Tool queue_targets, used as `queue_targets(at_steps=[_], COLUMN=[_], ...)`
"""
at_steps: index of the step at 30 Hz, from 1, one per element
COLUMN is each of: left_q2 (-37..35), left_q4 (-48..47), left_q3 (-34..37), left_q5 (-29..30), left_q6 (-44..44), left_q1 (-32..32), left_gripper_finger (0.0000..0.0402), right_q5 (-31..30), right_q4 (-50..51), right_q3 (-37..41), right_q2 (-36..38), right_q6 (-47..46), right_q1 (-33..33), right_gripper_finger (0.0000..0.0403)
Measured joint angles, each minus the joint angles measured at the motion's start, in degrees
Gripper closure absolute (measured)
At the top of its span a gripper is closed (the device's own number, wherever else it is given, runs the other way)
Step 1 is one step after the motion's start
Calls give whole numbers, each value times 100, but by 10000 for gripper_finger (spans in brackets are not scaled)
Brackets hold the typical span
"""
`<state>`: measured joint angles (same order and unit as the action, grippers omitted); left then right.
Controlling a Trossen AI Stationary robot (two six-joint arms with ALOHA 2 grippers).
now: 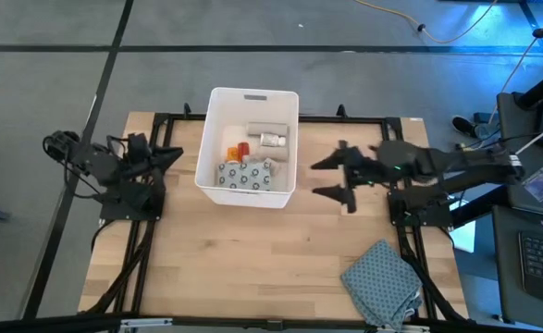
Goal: Pick & place medical supplies in basket/bin
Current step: Return to Home Position
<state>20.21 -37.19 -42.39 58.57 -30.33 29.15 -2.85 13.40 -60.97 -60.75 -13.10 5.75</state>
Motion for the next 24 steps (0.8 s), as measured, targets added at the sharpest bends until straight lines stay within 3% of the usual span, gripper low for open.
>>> queue_targets(at_steps=[3, 6, 11, 19, 24], left_q2=[-656, -1242, -1934, -2013, -1968], left_q4=[217, 785, 2240, 2967, 3021], left_q3=[525, 1068, 1899, 2592, 2603], left_q5=[-17, -565, -1664, -1282, -1887], left_q6=[122, 590, 1602, 1947, 1919], left_q1=[-1, -1, 1, -394, -1103], left_gripper_finger=[370, 374, 382, 394, 400], right_q5=[-775, -1212, -1142, -1104, -1104], right_q4=[-568, -582, -1380, -2136, -2158], right_q3=[987, 1690, 2708, 3754, 3916], right_q2=[783, 1453, 2202, 2991, 3338], right_q6=[-192, -482, -634, -477, -445], right_q1=[130, 177, 195, 195, 193], right_gripper_finger=[72, 72, 72, 72, 72])
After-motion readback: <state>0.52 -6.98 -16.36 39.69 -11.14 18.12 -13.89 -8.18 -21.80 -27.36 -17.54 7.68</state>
